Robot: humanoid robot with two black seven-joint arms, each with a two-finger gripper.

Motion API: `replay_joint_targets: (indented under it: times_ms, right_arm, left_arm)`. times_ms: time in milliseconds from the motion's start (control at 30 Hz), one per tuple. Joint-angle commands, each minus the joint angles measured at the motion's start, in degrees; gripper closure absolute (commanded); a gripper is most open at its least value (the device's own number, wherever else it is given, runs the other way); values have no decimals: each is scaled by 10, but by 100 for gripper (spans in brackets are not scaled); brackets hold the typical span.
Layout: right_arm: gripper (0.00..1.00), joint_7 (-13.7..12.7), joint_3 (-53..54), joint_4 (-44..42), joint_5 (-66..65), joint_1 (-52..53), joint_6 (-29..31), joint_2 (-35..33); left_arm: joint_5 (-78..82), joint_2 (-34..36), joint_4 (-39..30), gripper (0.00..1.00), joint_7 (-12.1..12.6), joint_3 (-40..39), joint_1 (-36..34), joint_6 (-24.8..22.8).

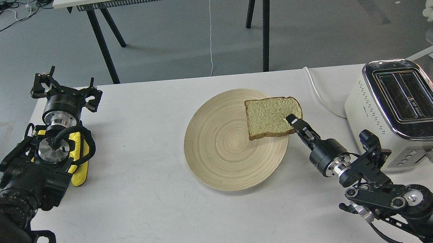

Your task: Put bread in toaster with right arm

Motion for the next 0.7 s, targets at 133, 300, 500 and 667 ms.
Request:
replay_joint_targets:
  times_ms: [133,300,500,667]
  right_arm:
    - [89,0,-11,-27,3,-14,0,28]
    - [68,0,-8,-22,3,-23,0,28]
    - [14,0,12,28,4,-25,0,24]
    - [3,0,81,64,3,-44,0,25]
  left_arm:
    - [0,0,0,0,0,0,0,0]
    - [0,0,0,0,0,0,0,0]
    - [0,0,0,0,0,0,0,0]
    - [0,0,0,0,0,0,0,0]
